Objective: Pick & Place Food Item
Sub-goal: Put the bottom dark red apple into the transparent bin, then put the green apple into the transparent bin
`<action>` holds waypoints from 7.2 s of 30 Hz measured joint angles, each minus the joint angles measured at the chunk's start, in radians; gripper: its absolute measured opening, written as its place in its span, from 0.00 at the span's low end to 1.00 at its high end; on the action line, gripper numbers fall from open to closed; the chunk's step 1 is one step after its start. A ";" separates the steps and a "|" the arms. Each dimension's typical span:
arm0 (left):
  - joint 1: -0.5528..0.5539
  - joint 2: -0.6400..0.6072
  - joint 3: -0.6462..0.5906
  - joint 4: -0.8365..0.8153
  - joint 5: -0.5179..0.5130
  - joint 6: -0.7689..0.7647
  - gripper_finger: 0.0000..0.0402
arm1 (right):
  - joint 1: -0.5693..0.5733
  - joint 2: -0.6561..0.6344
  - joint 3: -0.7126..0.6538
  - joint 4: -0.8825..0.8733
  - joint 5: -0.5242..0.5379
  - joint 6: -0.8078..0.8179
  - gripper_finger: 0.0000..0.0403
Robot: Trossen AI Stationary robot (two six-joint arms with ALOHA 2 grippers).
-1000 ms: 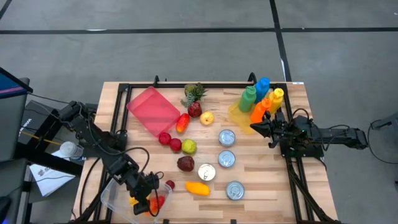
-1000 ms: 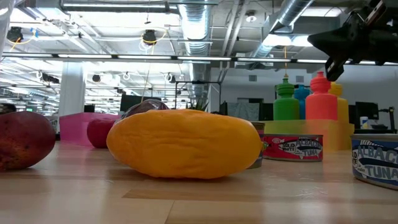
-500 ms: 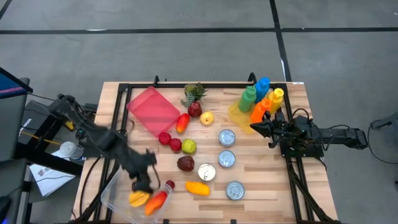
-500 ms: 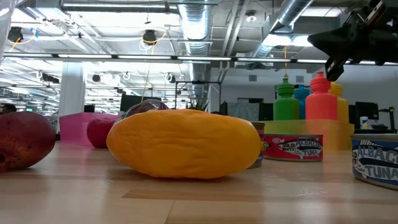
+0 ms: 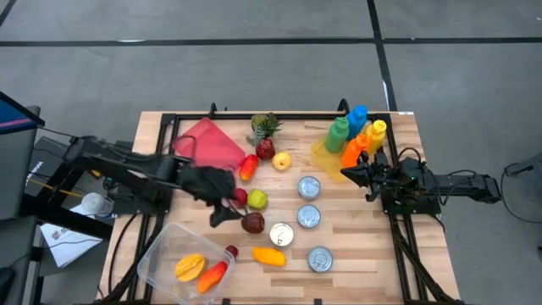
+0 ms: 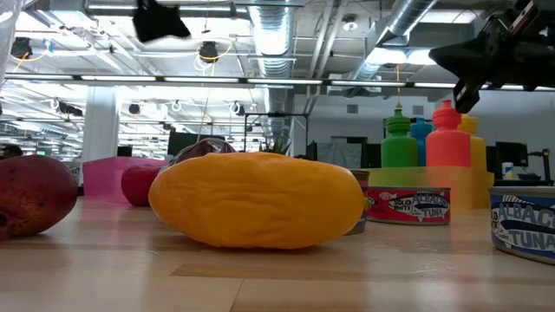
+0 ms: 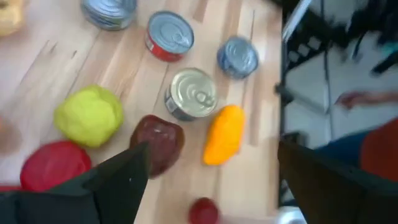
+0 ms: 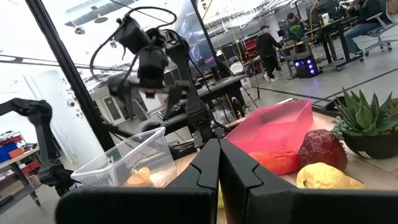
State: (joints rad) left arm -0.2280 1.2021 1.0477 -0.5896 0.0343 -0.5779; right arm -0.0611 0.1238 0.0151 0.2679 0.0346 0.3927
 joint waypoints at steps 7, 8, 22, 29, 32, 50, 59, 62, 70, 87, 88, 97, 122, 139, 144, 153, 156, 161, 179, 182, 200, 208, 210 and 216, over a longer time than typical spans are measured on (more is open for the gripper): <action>0.004 0.225 0.000 0.056 0.011 0.254 0.86 | 0.000 0.000 0.000 0.000 0.000 0.000 0.00; 0.001 0.258 0.000 0.077 0.011 0.265 0.86 | 0.000 0.000 0.000 0.000 0.000 0.000 0.00; -0.012 0.515 0.000 0.231 -0.004 0.234 0.86 | 0.000 0.000 0.000 0.000 0.000 0.000 0.00; -0.020 0.534 0.000 0.210 -0.012 0.229 0.86 | 0.000 0.000 0.000 -0.001 0.000 0.000 0.00; -0.019 0.521 0.000 0.172 -0.002 0.222 0.86 | 0.000 0.000 0.000 -0.001 0.000 0.000 0.00; -0.051 0.342 0.000 -0.085 -0.025 -0.014 0.86 | 0.000 0.000 0.000 -0.001 0.000 0.000 0.00; -0.092 0.436 -0.001 -0.041 -0.073 -0.060 0.86 | 0.000 0.000 0.000 -0.004 0.000 0.000 0.00; -0.103 0.473 0.000 -0.003 -0.072 -0.063 0.86 | 0.000 0.000 0.000 -0.002 0.000 0.000 0.00; -0.112 0.559 0.004 0.070 -0.073 -0.066 0.86 | 0.000 0.000 0.000 -0.004 0.000 0.000 0.00; -0.074 0.335 -0.003 0.144 -0.090 -0.347 0.78 | 0.000 0.000 0.000 -0.005 0.000 0.000 0.00; -0.068 0.299 -0.003 0.162 -0.090 -0.360 0.78 | 0.000 0.000 0.000 -0.005 0.000 0.000 0.00; -0.086 -0.055 0.000 0.292 -0.038 -0.509 0.78 | 0.000 0.000 0.000 -0.005 0.000 0.000 0.00; -0.671 0.028 0.000 -0.242 0.020 -1.293 0.79 | 0.000 0.000 0.000 -0.005 0.000 0.000 0.00; -0.670 0.145 0.000 -0.476 0.048 -1.313 0.79 | 0.000 0.000 0.000 -0.005 0.000 0.000 0.00; -0.671 0.157 0.000 -0.492 0.003 -1.299 0.79 | 0.000 0.000 0.000 -0.005 0.000 0.000 0.00; -0.670 0.158 0.000 -0.494 -0.027 -1.280 0.81 | 0.000 0.000 0.000 -0.005 0.000 0.000 0.00; -0.670 0.158 0.000 -0.494 -0.027 -1.278 0.84 | 0.000 0.000 0.000 -0.005 0.000 0.000 0.00; -0.670 0.158 0.000 -0.494 -0.030 -1.278 0.86 | 0.000 0.000 0.000 -0.005 0.000 0.000 0.00; -0.643 0.157 0.000 -0.483 0.107 -1.288 0.88 | 0.000 0.000 0.000 -0.006 0.000 0.000 0.00; -0.632 0.157 0.000 -0.483 0.107 -1.288 0.88 | 0.000 0.000 0.000 -0.006 0.000 0.000 0.00; -0.616 0.157 0.000 -0.423 0.062 -1.260 0.88 | 0.000 0.000 0.000 -0.006 0.000 0.000 0.00; -0.583 0.131 0.000 -0.420 0.098 -1.260 0.90 | 0.000 0.000 0.000 -0.005 0.000 0.000 0.00; -0.577 0.110 0.000 -0.417 0.096 -1.260 0.91 | 0.000 0.000 0.000 -0.005 0.000 0.000 0.00; -0.574 0.005 0.000 -0.409 0.068 -1.285 0.94 | 0.000 0.000 0.000 -0.005 0.000 0.000 0.00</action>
State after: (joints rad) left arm -0.8022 1.2074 1.0473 -0.9987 0.1023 -1.8628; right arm -0.0612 0.1239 0.0151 0.2626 0.0345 0.3927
